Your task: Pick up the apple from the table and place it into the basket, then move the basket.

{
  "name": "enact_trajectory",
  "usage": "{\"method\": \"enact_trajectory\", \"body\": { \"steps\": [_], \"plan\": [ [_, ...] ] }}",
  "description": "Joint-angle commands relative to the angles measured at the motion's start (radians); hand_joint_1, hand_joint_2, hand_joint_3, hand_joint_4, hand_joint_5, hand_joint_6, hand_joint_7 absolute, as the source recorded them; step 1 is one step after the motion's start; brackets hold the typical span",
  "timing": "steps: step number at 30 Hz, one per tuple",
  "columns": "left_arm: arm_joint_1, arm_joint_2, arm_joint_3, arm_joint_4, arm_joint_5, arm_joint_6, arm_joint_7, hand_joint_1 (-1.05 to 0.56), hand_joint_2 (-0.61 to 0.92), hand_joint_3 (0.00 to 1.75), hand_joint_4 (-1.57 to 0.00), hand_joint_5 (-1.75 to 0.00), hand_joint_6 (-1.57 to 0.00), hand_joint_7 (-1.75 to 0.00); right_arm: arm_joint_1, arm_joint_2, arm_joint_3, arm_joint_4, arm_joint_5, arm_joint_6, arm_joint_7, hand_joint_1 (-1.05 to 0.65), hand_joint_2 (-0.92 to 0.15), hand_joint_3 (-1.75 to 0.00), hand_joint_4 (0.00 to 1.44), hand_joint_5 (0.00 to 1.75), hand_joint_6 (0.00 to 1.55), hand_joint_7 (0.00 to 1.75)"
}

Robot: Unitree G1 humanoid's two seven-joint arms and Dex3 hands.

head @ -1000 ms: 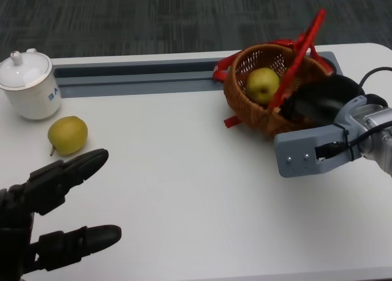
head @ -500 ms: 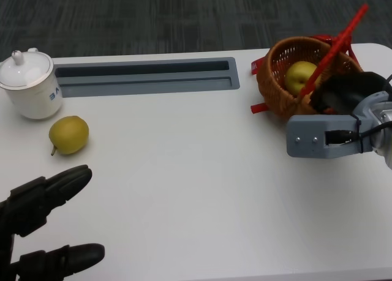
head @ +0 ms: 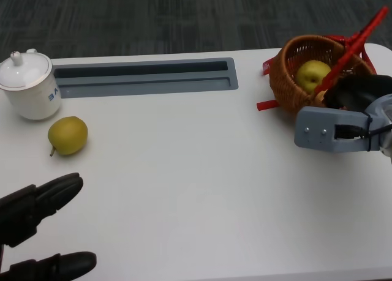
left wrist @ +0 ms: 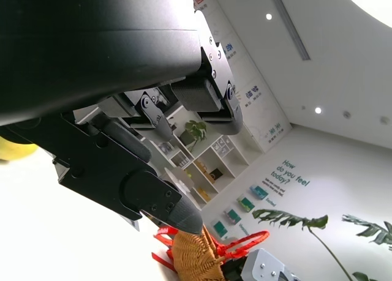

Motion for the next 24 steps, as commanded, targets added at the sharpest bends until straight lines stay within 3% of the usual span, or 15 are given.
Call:
{"method": "enact_trajectory", "body": {
  "steps": [1,6,9,14,24],
  "plan": [
    [0.005,0.019,-0.005,-0.012,-0.015,0.006,-0.007,-0.44,0.71,0.00,-0.85,-0.01,-0.77,-0.01,0.028,-0.016,-0.023,0.005,0.024,-0.009,0.020,-0.48,-0.89,-0.03,0.87,0.02,0.80,0.00],
    [-0.023,0.023,-0.010,0.010,-0.004,0.005,-0.007,-0.47,0.71,0.00,-0.84,-0.01,-0.76,0.00,0.029,-0.022,-0.048,0.001,0.044,-0.046,0.060,-0.87,-0.83,0.00,0.43,0.00,0.38,0.00],
    [-0.039,0.026,-0.008,0.023,0.006,0.004,-0.007,-0.50,0.72,0.00,-0.84,0.00,-0.75,0.00,0.024,-0.022,-0.045,-0.001,0.043,-0.067,0.066,-1.00,-0.85,-0.01,0.28,0.00,0.22,0.00],
    [-0.065,0.033,-0.022,0.035,0.006,0.016,-0.013,-0.52,0.71,0.00,-0.83,0.00,-0.74,0.00,0.016,-0.018,-0.088,-0.007,0.090,-0.094,0.099,-1.05,-0.86,-0.01,0.19,0.00,0.13,0.00],
    [-0.085,0.021,-0.021,0.028,0.019,0.039,-0.007,-0.53,0.71,0.00,-0.84,-0.01,-0.75,-0.01,0.017,-0.060,-0.127,-0.012,0.128,-0.125,0.114,-1.05,-0.86,-0.01,0.21,0.01,0.18,0.02]
  ]
}}
